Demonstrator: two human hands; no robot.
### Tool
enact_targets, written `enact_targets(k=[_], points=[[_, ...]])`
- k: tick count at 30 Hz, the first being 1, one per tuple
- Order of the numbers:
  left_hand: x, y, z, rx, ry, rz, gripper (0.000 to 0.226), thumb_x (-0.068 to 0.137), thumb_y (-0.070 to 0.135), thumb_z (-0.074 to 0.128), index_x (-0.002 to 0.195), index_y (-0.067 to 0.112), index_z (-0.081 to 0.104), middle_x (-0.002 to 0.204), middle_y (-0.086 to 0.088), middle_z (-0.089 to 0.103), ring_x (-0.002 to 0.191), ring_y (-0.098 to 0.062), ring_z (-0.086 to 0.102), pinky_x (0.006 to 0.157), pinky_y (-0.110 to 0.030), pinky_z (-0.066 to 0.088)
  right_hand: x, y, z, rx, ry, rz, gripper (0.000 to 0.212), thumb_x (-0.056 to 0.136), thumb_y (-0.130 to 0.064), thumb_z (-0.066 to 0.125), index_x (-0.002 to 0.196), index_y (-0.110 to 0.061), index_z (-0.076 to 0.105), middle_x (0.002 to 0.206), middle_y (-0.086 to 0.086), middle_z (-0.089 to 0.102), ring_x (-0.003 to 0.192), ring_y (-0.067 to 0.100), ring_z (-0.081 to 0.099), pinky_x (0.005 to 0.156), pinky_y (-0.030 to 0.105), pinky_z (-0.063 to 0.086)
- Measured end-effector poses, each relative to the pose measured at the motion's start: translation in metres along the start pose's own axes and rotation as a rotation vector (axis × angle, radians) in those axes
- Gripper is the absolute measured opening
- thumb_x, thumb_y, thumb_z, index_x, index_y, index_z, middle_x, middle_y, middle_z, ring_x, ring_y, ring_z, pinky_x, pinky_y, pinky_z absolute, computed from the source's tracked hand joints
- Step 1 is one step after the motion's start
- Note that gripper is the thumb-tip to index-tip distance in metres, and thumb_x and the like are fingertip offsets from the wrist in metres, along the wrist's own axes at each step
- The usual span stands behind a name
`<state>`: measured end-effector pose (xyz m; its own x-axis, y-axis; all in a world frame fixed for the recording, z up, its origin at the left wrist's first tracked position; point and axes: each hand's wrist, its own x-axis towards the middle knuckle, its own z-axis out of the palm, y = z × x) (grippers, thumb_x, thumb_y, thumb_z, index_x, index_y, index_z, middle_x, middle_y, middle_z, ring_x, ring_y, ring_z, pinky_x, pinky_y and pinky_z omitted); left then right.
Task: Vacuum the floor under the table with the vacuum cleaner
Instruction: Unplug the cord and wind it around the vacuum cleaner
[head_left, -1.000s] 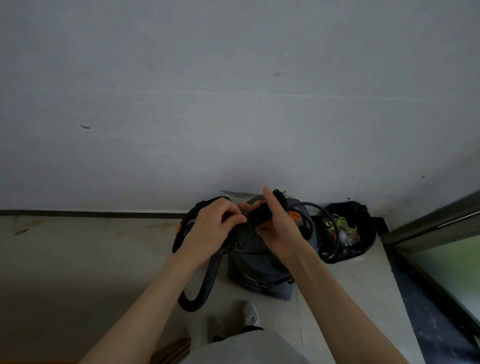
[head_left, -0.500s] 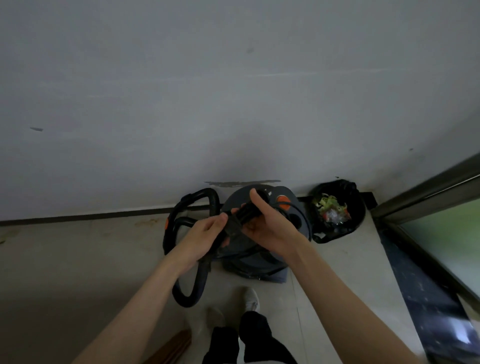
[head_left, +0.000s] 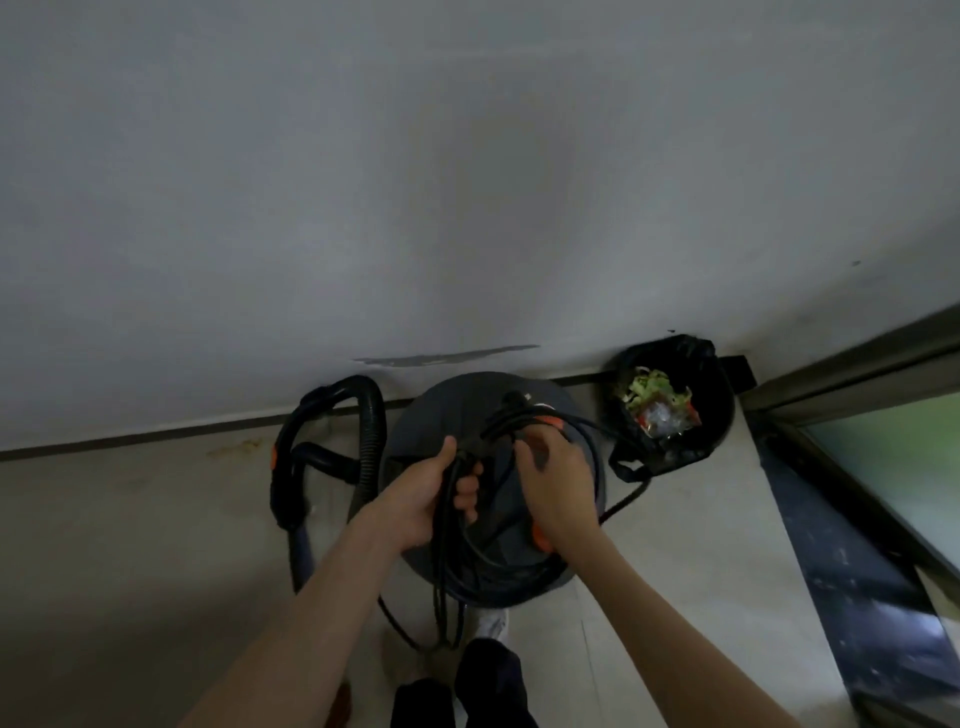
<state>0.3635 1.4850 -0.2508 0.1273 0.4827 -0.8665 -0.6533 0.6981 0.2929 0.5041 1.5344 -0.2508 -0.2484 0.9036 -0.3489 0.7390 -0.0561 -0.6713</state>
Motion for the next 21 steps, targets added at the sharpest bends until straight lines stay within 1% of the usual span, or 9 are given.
enact_targets(k=[2, 4, 7, 10, 12, 14, 16, 19, 21], points=[[0.024, 0.008, -0.013, -0.063, 0.073, -0.036, 0.053, 0.099, 0.047, 0.029, 0.073, 0.008, 0.052, 0.044, 0.001, 0.041, 0.034, -0.011, 0.036, 0.052, -0.026, 0.030, 0.013, 0.025, 0.017, -0.206, 0.053, -0.159, 0.031, 0.096, -0.025, 0.052, 0.119, -0.007, 0.062, 0.121, 0.011, 0.062, 0.115, 0.031, 0.053, 0.096, 0.040, 0.045], [0.041, 0.014, -0.027, 0.024, 0.195, -0.031, 0.052, 0.100, 0.047, 0.031, 0.072, 0.009, 0.053, 0.043, 0.001, 0.043, 0.033, -0.011, 0.037, 0.047, -0.024, 0.032, 0.019, 0.041, 0.034, -0.355, 0.071, -0.303, 0.040, 0.090, -0.033, 0.052, 0.118, -0.007, 0.064, 0.122, 0.014, 0.062, 0.114, 0.035, 0.057, 0.094, 0.045, 0.049], [0.057, 0.020, -0.039, 0.236, 0.344, 0.010, 0.051, 0.100, 0.043, 0.035, 0.074, 0.007, 0.059, 0.042, -0.001, 0.048, 0.033, -0.013, 0.041, 0.039, -0.019, 0.034, 0.020, 0.055, 0.054, -0.583, 0.010, -0.437, 0.045, 0.084, -0.038, 0.050, 0.118, -0.013, 0.066, 0.127, 0.014, 0.061, 0.119, 0.033, 0.057, 0.096, 0.047, 0.046], [0.058, 0.022, -0.034, 0.243, 0.374, 0.037, 0.049, 0.101, 0.040, 0.032, 0.077, 0.007, 0.060, 0.040, 0.000, 0.042, 0.031, -0.012, 0.034, 0.038, -0.018, 0.029, 0.019, 0.054, 0.061, -0.659, -0.028, -0.515, 0.042, 0.086, -0.033, 0.039, 0.108, -0.016, 0.071, 0.128, 0.011, 0.061, 0.122, 0.032, 0.055, 0.103, 0.050, 0.040], [0.053, 0.024, -0.028, 0.143, 0.330, 0.034, 0.049, 0.102, 0.039, 0.031, 0.079, 0.006, 0.058, 0.037, 0.003, 0.035, 0.028, -0.009, 0.027, 0.035, -0.016, 0.024, 0.020, 0.050, 0.060, -0.651, -0.027, -0.524, 0.039, 0.086, -0.030, 0.039, 0.101, -0.017, 0.073, 0.127, 0.008, 0.061, 0.121, 0.029, 0.054, 0.106, 0.049, 0.038], [0.042, 0.027, -0.022, 0.057, 0.237, 0.029, 0.047, 0.102, 0.038, 0.031, 0.078, 0.006, 0.055, 0.036, 0.004, 0.029, 0.027, -0.006, 0.022, 0.035, -0.015, 0.022, 0.020, 0.051, 0.052, -0.630, 0.021, -0.547, 0.033, 0.087, -0.027, 0.043, 0.091, -0.015, 0.073, 0.126, 0.009, 0.061, 0.121, 0.029, 0.052, 0.106, 0.049, 0.034], [0.028, 0.030, -0.012, 0.001, 0.128, 0.019, 0.046, 0.102, 0.037, 0.031, 0.077, 0.006, 0.054, 0.036, 0.005, 0.027, 0.027, -0.006, 0.020, 0.036, -0.015, 0.021, 0.015, 0.051, 0.037, -0.640, 0.072, -0.560, 0.028, 0.087, -0.025, 0.047, 0.083, -0.013, 0.072, 0.126, 0.013, 0.061, 0.122, 0.030, 0.052, 0.105, 0.047, 0.035], [0.009, 0.031, 0.011, -0.045, -0.021, -0.017, 0.045, 0.102, 0.036, 0.031, 0.076, 0.007, 0.055, 0.037, 0.005, 0.025, 0.027, -0.006, 0.020, 0.037, -0.017, 0.021, 0.001, 0.046, 0.007, -0.705, 0.127, -0.474, 0.024, 0.085, -0.028, 0.054, 0.085, -0.013, 0.073, 0.119, 0.017, 0.064, 0.116, 0.034, 0.057, 0.104, 0.048, 0.035], [0.002, 0.029, 0.030, -0.079, -0.109, -0.058, 0.040, 0.101, 0.030, 0.033, 0.076, 0.007, 0.054, 0.037, 0.005, 0.026, 0.027, -0.005, 0.022, 0.037, -0.016, 0.023, -0.009, 0.039, -0.013, -0.774, 0.138, -0.363, 0.024, 0.078, -0.031, 0.069, 0.093, -0.013, 0.074, 0.112, 0.017, 0.066, 0.112, 0.035, 0.059, 0.105, 0.047, 0.030]])
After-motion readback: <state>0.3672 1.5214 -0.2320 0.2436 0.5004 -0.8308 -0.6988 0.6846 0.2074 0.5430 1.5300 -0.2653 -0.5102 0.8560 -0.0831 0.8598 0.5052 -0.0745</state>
